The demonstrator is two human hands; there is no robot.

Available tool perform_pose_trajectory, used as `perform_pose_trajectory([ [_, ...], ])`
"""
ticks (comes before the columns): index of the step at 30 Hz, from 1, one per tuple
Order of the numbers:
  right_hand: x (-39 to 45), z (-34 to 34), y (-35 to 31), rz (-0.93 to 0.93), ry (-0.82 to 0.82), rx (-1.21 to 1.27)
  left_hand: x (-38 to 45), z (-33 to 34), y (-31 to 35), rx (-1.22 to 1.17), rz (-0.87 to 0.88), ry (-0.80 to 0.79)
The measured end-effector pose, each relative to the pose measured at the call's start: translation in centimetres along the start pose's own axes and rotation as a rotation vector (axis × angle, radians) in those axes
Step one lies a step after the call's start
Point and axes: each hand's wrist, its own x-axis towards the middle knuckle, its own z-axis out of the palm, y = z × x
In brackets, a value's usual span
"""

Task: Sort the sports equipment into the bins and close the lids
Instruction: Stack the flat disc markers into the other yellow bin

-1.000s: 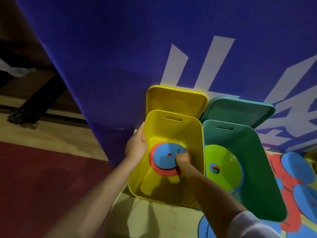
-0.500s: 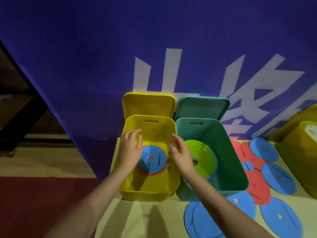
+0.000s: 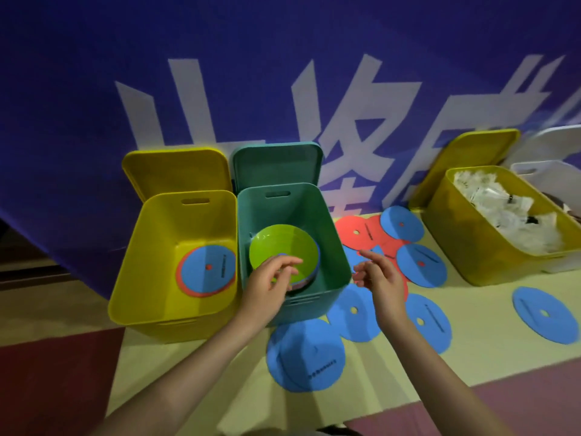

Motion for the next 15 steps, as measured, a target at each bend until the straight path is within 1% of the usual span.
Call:
perform_pose_trajectory([
  [2,0.8,-2.6,1.3,0.058,0.07,-0.032,-1.8,0.8,-1.8,0.041,-0.049,0.027],
  [4,1.9,-4.8,3.7,0.128,0.098,-0.143,-3.4,1.4,-3.6,0.155,-0.038,0.044],
  [7,3.3,-7.0,8.1,0.258,0.045,-0.369,-4.8,2.4,-5.0,0.311,0.035,0.065],
  [10,4.5,-8.4,11.6,0.33,-0.016,-0.582,-5.4,4.2,-5.7,0.404,0.035,0.097],
  [12,5.3,-8.9,13.2,0.37,-0.055,-0.674,-6.1,5.4,-6.9,0.438,-0.028,0.099],
  [15,6.2,-9.1,15.0,0.47,-0.092,-0.737,-7.3,6.8,-9.5,0.505,-0.227,0.103],
])
